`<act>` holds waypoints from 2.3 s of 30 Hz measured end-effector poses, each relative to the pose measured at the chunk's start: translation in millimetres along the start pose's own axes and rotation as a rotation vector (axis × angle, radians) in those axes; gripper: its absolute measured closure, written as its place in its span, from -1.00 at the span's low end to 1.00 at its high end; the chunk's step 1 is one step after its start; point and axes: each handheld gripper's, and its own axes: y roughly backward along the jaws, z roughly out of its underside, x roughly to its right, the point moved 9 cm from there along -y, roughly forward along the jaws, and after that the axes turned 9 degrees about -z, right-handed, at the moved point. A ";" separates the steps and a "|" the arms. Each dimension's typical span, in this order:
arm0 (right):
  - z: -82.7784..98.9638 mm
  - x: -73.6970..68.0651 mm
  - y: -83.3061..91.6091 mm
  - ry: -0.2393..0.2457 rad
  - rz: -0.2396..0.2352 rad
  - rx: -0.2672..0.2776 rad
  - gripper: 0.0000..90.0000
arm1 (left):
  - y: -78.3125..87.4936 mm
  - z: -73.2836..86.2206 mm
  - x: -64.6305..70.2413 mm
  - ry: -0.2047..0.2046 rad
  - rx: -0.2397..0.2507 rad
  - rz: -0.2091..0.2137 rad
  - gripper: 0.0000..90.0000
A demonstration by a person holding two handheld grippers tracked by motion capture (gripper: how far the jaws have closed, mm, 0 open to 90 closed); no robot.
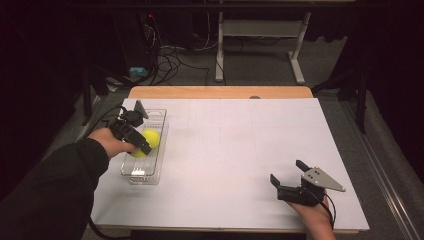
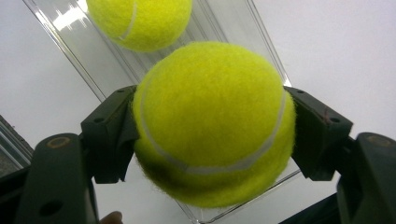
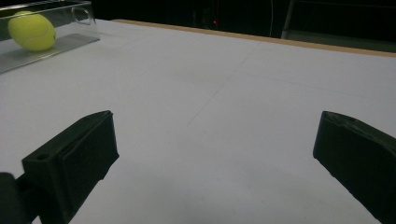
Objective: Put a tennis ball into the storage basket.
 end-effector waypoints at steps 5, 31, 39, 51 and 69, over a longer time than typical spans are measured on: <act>0.7 -0.3 -0.6 0.003 -0.002 -0.004 -1.00 | -5.0 -0.8 0.1 -0.001 -0.008 -0.003 -0.41; 2.2 -1.0 -1.9 0.006 -0.007 -0.011 -1.00 | -25.7 -2.2 2.1 -0.003 -0.049 0.011 -0.41; 1.9 -1.3 -1.8 0.009 -0.007 -0.011 -1.00 | -21.3 -5.2 2.6 0.007 -0.028 0.013 -0.41; 2.4 -1.8 -2.2 0.011 -0.008 -0.015 -1.00 | -17.5 -8.6 -2.9 0.020 0.006 -0.007 -0.68; 2.0 -2.7 -2.5 0.013 -0.011 -0.013 -1.00 | -12.8 -8.7 1.9 0.005 0.003 0.012 -0.99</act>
